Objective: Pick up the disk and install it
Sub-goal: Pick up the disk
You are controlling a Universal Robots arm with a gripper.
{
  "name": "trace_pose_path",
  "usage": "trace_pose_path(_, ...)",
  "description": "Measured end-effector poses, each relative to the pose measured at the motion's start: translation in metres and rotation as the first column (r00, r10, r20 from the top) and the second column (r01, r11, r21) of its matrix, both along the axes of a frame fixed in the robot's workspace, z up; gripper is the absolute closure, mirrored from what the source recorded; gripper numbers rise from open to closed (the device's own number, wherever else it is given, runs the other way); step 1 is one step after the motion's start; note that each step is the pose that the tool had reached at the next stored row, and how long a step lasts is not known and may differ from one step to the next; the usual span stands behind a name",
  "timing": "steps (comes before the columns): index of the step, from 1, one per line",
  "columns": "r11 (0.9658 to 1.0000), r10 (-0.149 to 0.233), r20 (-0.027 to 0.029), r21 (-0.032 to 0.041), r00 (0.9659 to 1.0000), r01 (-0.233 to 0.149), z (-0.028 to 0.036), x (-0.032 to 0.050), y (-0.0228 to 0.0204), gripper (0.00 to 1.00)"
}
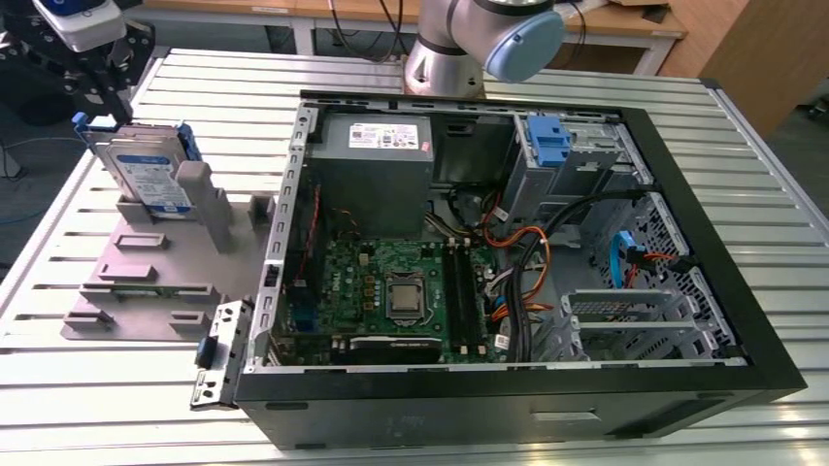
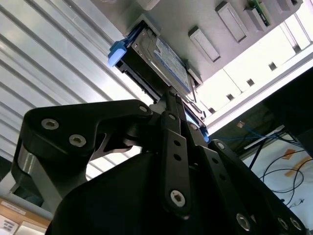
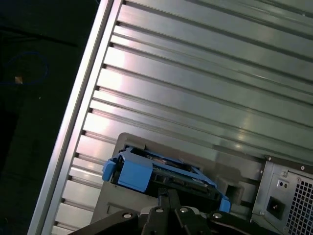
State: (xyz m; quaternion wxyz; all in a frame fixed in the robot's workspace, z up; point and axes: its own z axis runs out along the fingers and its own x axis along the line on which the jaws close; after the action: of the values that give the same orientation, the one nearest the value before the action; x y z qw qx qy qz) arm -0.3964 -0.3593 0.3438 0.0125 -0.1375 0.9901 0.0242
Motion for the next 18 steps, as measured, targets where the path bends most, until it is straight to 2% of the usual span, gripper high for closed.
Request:
trace_pose_path(5,0.9991,0.042,0.0001,0.0,0.9991,-0.042,0.0,0.0,0.0,0.89)
trace_pose_path(9,0.9971,0.076,0.0,0.0,0.9971,-0.076,0.0,0.0,0.0,0.89)
trace_pose_path(14,0.9931,0.117,0.0,0.0,0.9931,-0.117,0.0,0.0,0.0,0.89)
trace_pose_path(18,0.9886,0.15,0.0001,0.0,0.9886,-0.15,0.0,0.0,0.0,0.89)
